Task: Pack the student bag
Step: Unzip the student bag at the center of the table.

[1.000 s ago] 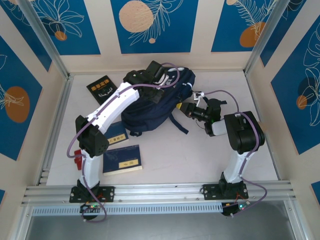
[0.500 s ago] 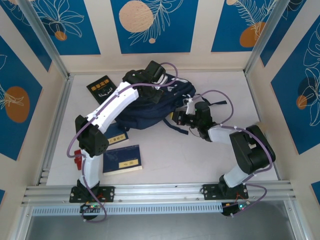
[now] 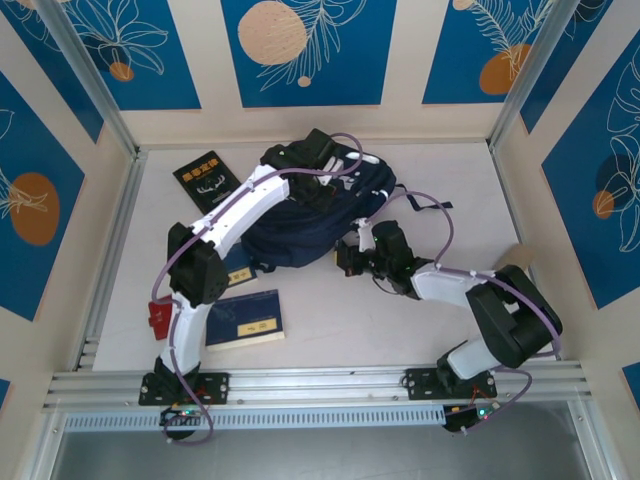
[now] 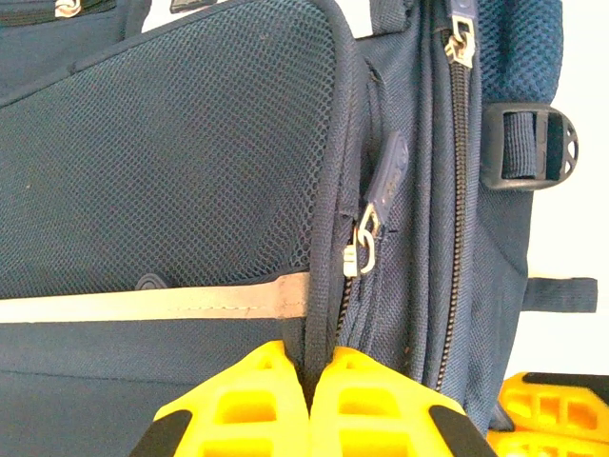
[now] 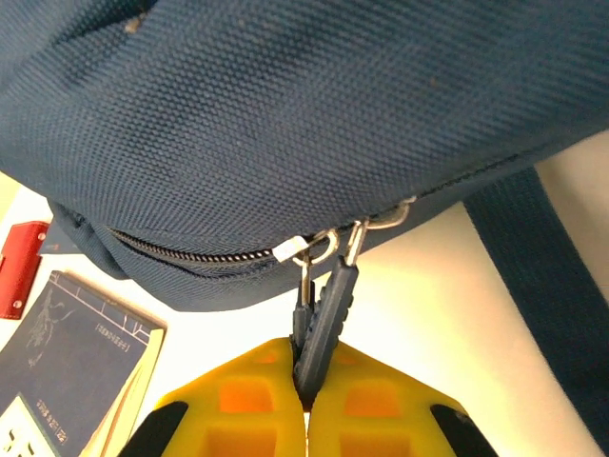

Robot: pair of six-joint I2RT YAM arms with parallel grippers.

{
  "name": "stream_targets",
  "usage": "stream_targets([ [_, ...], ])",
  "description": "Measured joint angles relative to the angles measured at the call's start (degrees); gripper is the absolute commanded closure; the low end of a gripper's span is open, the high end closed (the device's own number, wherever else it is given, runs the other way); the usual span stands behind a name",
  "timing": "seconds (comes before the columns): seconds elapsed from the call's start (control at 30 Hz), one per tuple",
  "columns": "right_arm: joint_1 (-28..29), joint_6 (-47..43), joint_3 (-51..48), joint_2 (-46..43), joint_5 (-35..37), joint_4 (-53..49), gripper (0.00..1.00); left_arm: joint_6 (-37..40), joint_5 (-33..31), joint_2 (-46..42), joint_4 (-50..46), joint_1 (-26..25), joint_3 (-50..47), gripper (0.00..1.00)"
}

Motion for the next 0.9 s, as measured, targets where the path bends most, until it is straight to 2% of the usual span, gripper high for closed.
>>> stream_targets([
  [0.1, -3.15, -0.11, -0.02, -2.1, 0.39, -2.1, 1.0, 0.81, 2.62, 0.0, 2.01, 0.02, 0.0, 0.64],
  [0.2, -6.6, -0.5, 0.0, -3.48, 0.35, -5.33, 1.0, 2.56, 5.84, -0.2, 4.22, 0.09, 0.13, 0.47],
  [0.3, -10.45, -0.96, 0.2, -3.82, -0.09, -8.66, 1.0, 5.14, 8.52, -0.9, 4.5, 0.26, 0.11, 0.4],
  [0.43, -15.87, -1.66, 1.92, -3.82, -1.88, -12.87, 1.0, 9.25, 11.69, -2.78, 4.48, 0.85, -1.22, 0.37],
  [0.6, -20.7, -3.02, 6.1, -2.82, -6.1, -17.31, 1.0, 14.91, 14.01, -4.44, 4.24, 1.25, -4.81, 0.4],
  [0.9, -22.05, -4.59, 10.32, 0.33, -9.79, -21.53, 1.0, 25.73, 13.14, -1.95, 5.6, 1.25, -7.52, 0.47],
])
